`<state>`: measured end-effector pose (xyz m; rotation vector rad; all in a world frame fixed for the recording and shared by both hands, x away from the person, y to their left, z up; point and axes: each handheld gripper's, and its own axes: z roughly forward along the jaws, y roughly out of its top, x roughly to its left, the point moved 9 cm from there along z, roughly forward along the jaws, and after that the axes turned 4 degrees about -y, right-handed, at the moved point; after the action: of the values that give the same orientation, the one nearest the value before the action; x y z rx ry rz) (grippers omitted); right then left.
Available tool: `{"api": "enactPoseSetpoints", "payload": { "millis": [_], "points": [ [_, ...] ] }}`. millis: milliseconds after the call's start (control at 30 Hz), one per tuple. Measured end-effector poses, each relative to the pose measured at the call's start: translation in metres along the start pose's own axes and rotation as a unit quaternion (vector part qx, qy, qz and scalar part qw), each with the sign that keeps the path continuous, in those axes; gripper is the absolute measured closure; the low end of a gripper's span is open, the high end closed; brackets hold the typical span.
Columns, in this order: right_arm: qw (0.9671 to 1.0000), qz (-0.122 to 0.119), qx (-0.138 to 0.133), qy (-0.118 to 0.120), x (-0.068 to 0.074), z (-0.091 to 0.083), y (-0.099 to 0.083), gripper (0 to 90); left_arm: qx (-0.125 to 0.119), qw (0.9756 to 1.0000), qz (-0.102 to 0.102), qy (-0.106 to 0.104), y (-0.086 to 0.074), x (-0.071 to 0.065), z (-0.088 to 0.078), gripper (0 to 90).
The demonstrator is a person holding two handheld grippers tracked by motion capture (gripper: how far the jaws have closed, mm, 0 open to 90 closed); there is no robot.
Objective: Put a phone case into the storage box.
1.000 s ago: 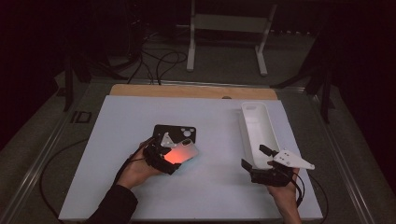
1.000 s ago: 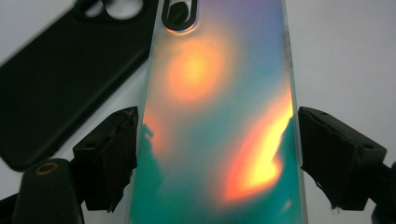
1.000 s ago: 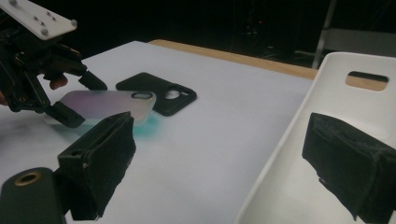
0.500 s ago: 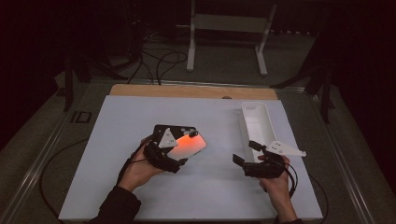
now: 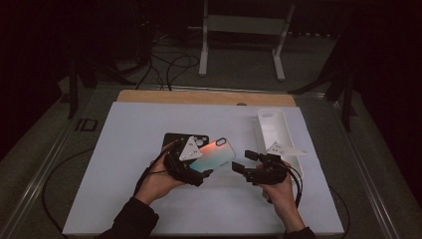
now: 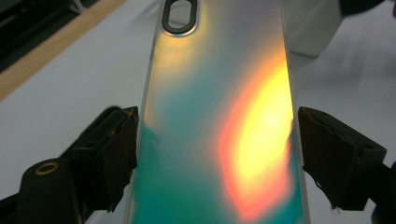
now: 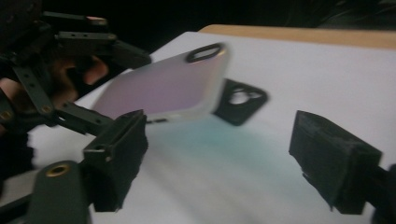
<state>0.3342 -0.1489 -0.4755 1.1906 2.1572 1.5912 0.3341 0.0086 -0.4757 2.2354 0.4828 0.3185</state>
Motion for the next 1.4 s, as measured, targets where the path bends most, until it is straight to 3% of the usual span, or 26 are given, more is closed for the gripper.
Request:
{"api": "enactPoseSetpoints", "payload": {
  "millis": [33,167,300,467,600,767,800,833,900,933,967,1133,1300,1400],
  "points": [
    [0.9996,0.016,0.004,0.024,0.007,0.004,0.002,26.9,-0.002,1.0,0.001,-0.001,0.002,-0.002,0.0,16.9],
    [0.9981,0.033,0.015,0.049,0.015,0.009,0.003,40.9,-0.011,0.9999,0.006,-0.007,0.009,-0.007,0.001,16.9],
    [0.9959,0.042,0.024,0.076,0.023,0.012,0.004,47.2,-0.006,0.9999,0.011,-0.01,0.009,-0.011,0.005,16.9],
    [0.9959,0.043,0.026,0.076,0.028,0.017,0.007,60.5,0.004,0.9996,0.025,-0.009,0.008,-0.02,0.014,17.0],
    [0.995,0.05,0.022,0.083,0.032,0.021,0.009,76.3,0.01,0.9994,0.03,-0.013,0.009,-0.025,0.019,17.1],
    [0.9949,0.046,0.028,0.086,0.038,0.023,0.009,83.5,0.019,0.9991,0.037,0.0,0.005,-0.024,0.022,17.2],
    [0.9952,0.045,0.03,0.082,0.038,0.023,0.009,86.3,0.018,0.9985,0.045,0.024,0.004,-0.02,0.021,33.1],
    [0.9959,0.041,0.028,0.075,0.037,0.023,0.009,86.8,0.01,0.999,0.041,0.014,0.004,-0.021,0.02,41.7],
    [0.9963,0.039,0.026,0.071,0.036,0.023,0.009,87.0,0.005,0.9995,0.032,0.005,0.004,-0.021,0.02,31.9],
    [0.9953,0.047,0.025,0.081,0.036,0.022,0.009,87.1,0.01,0.9994,0.031,0.009,0.001,-0.018,0.02,31.9],
    [0.9967,0.037,0.022,0.068,0.035,0.021,0.01,87.3,0.009,0.9995,0.028,0.007,0.0,-0.018,0.02,29.9],
    [0.997,0.034,0.017,0.066,0.033,0.019,0.013,87.3,-0.013,0.9996,-0.006,-0.024,-0.001,-0.016,0.017,27.7],
    [0.997,0.018,0.012,0.074,0.034,0.014,0.018,87.2,-0.027,0.9974,-0.031,-0.06,-0.002,-0.017,0.015,24.5],
    [0.9961,0.009,0.006,0.088,0.038,0.009,0.024,87.2,-0.032,0.9956,-0.04,-0.078,-0.003,-0.02,0.015,14.7]
  ]
}}
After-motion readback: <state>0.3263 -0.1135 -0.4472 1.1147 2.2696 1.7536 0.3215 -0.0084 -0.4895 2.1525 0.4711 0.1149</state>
